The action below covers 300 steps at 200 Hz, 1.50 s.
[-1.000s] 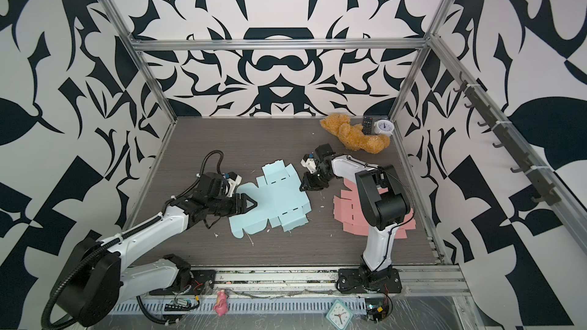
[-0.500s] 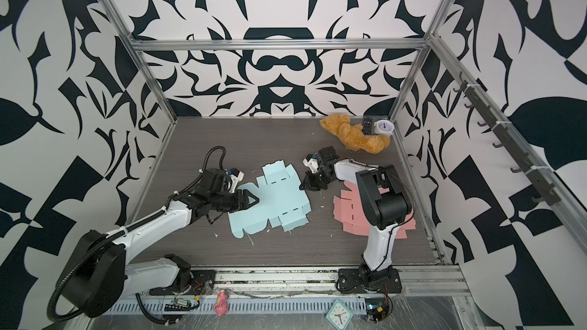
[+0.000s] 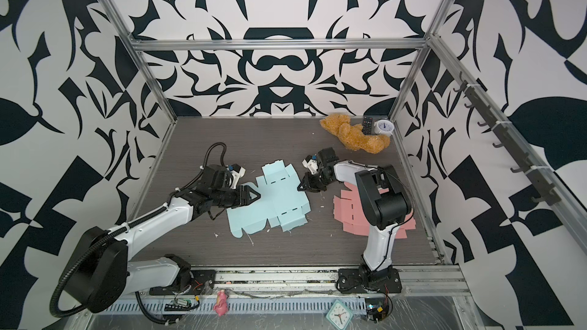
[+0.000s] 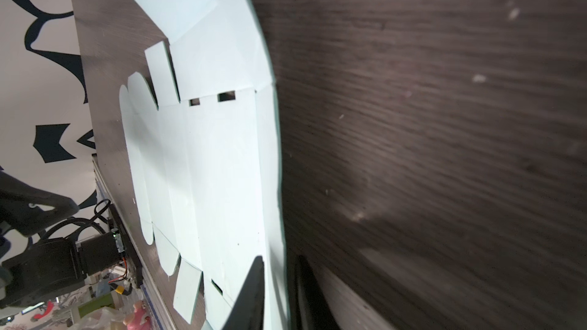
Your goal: Fold the paper box
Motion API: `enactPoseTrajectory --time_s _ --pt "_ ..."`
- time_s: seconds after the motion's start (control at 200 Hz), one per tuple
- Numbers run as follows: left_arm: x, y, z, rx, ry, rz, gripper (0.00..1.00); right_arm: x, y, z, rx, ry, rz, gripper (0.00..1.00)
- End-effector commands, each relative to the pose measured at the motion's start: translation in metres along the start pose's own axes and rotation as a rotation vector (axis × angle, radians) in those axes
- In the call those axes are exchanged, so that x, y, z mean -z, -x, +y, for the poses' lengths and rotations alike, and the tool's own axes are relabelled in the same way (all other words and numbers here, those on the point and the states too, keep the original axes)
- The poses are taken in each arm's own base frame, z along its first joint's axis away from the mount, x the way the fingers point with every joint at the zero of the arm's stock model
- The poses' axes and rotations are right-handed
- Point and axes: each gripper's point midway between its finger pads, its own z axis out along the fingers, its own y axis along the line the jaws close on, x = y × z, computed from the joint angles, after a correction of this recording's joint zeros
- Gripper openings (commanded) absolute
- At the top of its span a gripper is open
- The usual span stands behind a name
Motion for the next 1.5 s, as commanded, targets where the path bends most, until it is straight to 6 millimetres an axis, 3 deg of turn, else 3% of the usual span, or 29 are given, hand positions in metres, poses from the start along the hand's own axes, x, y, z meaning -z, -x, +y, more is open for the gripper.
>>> enactPoseTrajectory --time_s 0.0,0.275,0.465,0.67,0.84,1.055,1.18,1.28,1.495 --pt "0.001 0.004 -0.003 -0.004 -0.011 -0.010 0.58 0.000 0.004 0.010 0.029 0.022 -0.013 0.18" --pt "0.001 0.003 -0.001 0.000 -0.009 -0.014 0.58 -0.001 0.004 0.012 0.040 0.018 -0.009 0.08" --pt "0.001 0.001 0.001 -0.002 -0.002 -0.013 0.58 0.007 -0.005 0.013 0.086 -0.011 0.048 0.00" --pt "0.000 -0.002 0.005 0.002 0.005 -0.010 0.57 0.017 -0.017 0.015 0.186 -0.041 0.128 0.00" --pt "-0.001 -0.002 0.005 0.009 -0.001 -0.014 0.57 0.024 -0.001 0.008 0.224 -0.134 0.119 0.00" --pt "-0.003 0.003 -0.001 0.016 -0.040 -0.031 0.56 0.017 0.008 0.003 0.192 -0.137 0.074 0.17" --pt "-0.012 0.000 0.006 0.032 -0.027 -0.009 0.56 0.015 0.006 0.005 0.171 -0.114 0.050 0.24" --pt "-0.013 0.004 0.005 0.030 -0.026 -0.014 0.56 0.013 0.002 0.004 0.156 -0.101 0.051 0.23" --pt "-0.023 0.021 0.000 0.019 -0.041 -0.029 0.50 0.014 -0.001 0.006 0.159 -0.094 0.044 0.11"
